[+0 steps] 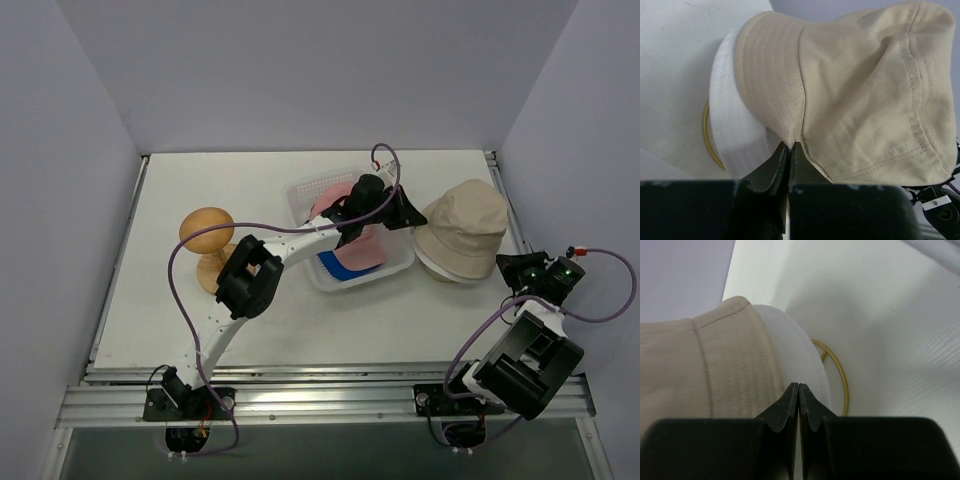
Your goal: Stack the hats
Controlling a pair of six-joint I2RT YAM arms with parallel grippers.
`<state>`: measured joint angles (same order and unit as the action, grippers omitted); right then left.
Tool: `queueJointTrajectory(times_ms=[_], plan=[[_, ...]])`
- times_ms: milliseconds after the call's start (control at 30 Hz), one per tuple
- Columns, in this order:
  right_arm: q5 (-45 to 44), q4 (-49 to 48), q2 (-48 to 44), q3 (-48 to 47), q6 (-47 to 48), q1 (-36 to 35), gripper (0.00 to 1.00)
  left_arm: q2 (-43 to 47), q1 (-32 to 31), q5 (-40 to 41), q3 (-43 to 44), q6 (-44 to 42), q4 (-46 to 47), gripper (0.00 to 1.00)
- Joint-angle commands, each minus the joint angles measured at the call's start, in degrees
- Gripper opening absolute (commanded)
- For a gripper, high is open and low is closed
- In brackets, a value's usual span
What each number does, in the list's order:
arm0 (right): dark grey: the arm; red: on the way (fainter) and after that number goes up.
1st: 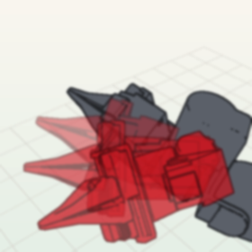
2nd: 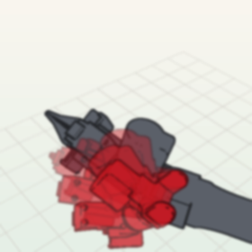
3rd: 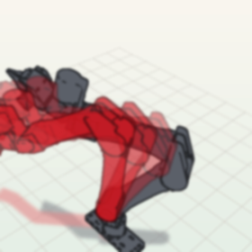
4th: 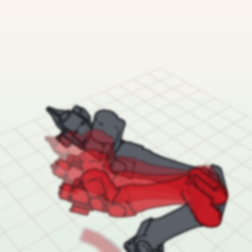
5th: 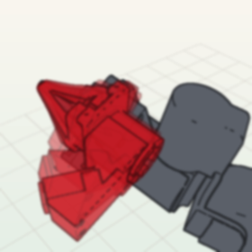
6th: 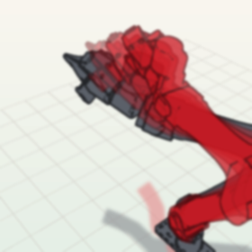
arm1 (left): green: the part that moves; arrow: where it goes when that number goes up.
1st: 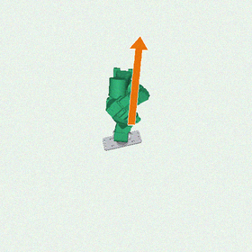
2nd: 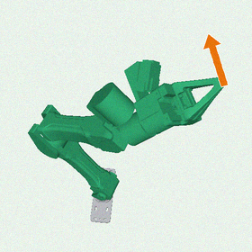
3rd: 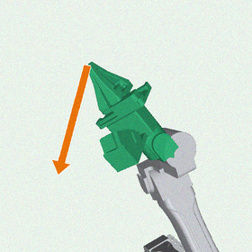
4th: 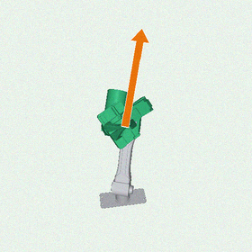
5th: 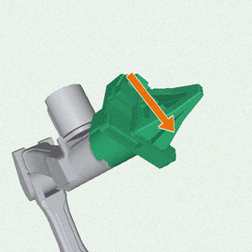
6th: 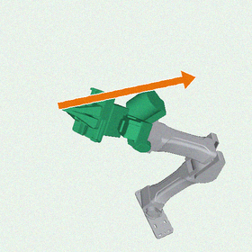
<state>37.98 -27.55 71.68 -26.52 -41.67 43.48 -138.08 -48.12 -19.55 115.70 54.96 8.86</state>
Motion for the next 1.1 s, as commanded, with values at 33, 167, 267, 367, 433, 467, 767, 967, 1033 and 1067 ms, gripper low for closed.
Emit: queueJointTrajectory(times_ms=[33, 167, 267, 367, 433, 467, 767, 967, 1033, 1067], plan=[[-0.8, -1.54, 2.32, 1.21, 1.77, 0.29, 0.0, 1.85, 0.48, 3.47, -0.38, -4.77, -6.4, 0.02], [-1.32, -2.24, 3.55, 1.65, 1.94, 0.37, 0.0, 1.85, 0.66, 3.64, -0.83, -5.12, -6.23, 0.03], [-1.68, -2.68, 4.87, 1.74, 2.21, 0.29, 0.0, 1.85, 0.66, 3.99, -0.56, -5.65, -6.49, 0.03], [-1.94, -3.47, 6.01, 1.65, 2.21, 0.29, 0.0, 1.5, 0.66, 4.43, 0.05, -6.27, -7.46, 0.08], [-1.68, -3.83, 6.28, 1.65, 2.03, 0.29, 0.0, 1.59, 0.66, 3.91, -0.03, -6.35, -6.85, 0.2], [-1.68, -3.57, 6.19, 1.48, 2.03, 0.37, 0.0, 1.67, 0.74, 3.65, -0.3, -6.27, -6.32, 0.25], [-7.47, 8.54, -2.33, -2.39, 4.84, 0.72, 0.12, 4.22, 0.75, 1.27, -1.09, -5.66, -2.45, 0.52], [-8.45, 12.7, -4.01, -3.54, 5.81, 3.7, 0.47, 3.52, 0.92, 0.74, 1.01, -5.39, -2.62, 0.53], [-5.64, 12.09, -3.22, -3.62, 5.28, 5.03, 0.48, 2.56, 0.92, 0.74, 2.16, -5.48, -3.85, 0.51], [-4.68, 11.91, -3.04, -3.88, 5.28, 6.25, 0.49, 2.29, 0.92, 0.74, 3.03, -5.39, -4.29, 0.48]])
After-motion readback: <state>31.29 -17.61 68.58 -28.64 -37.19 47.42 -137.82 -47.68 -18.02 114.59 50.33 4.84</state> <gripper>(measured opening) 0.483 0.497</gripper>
